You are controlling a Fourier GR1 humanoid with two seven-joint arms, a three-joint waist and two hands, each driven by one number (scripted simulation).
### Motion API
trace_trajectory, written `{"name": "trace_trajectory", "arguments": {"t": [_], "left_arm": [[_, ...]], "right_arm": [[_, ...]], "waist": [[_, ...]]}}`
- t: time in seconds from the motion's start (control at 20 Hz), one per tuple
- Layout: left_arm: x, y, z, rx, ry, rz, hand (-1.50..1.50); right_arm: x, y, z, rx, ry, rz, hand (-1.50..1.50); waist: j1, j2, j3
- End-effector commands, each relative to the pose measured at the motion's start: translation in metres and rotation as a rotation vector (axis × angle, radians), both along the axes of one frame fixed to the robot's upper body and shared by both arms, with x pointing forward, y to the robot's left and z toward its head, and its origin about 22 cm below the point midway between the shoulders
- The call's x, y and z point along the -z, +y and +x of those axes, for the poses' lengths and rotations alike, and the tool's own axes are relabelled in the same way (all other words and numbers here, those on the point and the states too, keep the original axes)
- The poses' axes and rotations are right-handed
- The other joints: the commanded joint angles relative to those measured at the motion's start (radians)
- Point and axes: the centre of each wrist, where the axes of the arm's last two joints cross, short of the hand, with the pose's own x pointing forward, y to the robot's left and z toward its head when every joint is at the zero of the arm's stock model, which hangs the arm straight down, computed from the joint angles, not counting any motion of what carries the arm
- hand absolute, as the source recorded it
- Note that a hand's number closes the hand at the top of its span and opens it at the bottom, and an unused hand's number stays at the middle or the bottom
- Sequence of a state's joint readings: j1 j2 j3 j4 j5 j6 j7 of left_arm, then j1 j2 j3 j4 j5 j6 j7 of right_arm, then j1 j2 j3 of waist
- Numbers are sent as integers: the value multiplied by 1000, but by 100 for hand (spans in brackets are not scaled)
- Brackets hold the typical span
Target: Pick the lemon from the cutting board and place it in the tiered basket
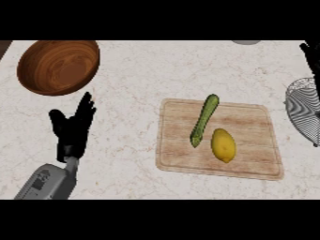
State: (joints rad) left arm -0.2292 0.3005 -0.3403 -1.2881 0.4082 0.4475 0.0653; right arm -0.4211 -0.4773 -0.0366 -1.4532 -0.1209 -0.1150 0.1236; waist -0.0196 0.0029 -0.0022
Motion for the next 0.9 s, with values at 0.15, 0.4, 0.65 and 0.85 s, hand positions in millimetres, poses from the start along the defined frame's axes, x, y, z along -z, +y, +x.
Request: {"name": "trace_trajectory", "arguments": {"t": [0.15, 0.4, 0.65, 0.85], "left_arm": [[5, 65, -18, -36, 76, 158, 0], [13, 102, -38, -47, 152, 199, 0], [12, 119, -49, -5, 146, 199, 0], [10, 125, -53, 8, 138, 219, 0]], "right_arm": [[112, 27, -38, -21, 95, 638, 150], [139, 45, -71, 93, -191, 942, -150], [207, 35, -140, 286, 169, 330, -150], [202, 5, -148, 295, 345, -27, -150]], "waist": [[19, -1, 17], [5, -16, 14], [21, -2, -3], [41, -1, -5]]}}
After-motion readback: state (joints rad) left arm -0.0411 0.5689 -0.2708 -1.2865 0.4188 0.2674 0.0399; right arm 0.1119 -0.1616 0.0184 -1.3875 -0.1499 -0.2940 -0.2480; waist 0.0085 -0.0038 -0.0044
